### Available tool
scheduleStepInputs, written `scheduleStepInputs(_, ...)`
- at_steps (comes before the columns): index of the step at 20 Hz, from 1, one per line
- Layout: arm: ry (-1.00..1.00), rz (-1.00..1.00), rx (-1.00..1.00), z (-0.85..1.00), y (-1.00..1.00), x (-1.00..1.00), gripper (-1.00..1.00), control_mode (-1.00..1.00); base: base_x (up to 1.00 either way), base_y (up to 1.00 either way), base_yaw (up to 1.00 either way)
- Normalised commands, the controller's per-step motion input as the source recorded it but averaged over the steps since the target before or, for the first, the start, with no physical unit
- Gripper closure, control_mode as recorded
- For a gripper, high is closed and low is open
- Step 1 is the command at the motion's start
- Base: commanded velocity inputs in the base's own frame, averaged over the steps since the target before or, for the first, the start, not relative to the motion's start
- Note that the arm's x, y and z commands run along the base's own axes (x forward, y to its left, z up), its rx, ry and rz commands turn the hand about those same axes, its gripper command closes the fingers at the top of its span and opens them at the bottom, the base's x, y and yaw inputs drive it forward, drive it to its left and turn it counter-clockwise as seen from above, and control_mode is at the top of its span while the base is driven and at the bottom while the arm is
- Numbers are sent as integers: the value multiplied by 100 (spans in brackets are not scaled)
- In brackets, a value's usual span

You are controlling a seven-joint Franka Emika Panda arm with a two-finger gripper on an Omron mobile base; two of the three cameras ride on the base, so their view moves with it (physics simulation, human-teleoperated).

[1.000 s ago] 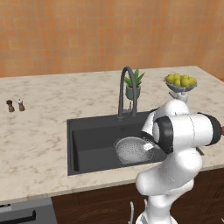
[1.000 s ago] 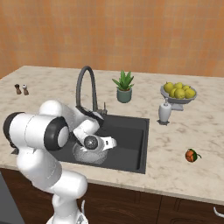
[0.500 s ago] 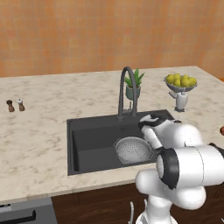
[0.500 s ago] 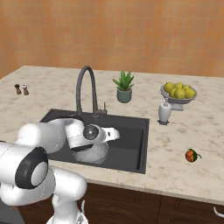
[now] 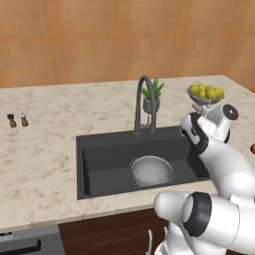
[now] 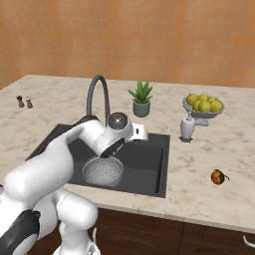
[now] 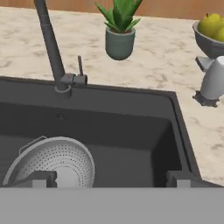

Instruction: Put the colander in the sink, put the orange in the colander, and turn on the sink faucet and pour water over the colander.

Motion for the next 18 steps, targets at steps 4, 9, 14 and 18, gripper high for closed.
scheduleStepInputs(4, 5, -28, 13, 80, -23, -66, -100, -100, 0, 0, 0)
scheduleStepInputs(9, 5, -45, 11, 43, -36, -80, -100, -100, 0, 0, 0)
scheduleStepInputs(14, 1, -22, 5, 6, -48, -89, -100, -100, 0, 0, 0)
scheduleStepInputs(18, 0, -17, 7, -19, -74, -78, -100, -100, 0, 0, 0)
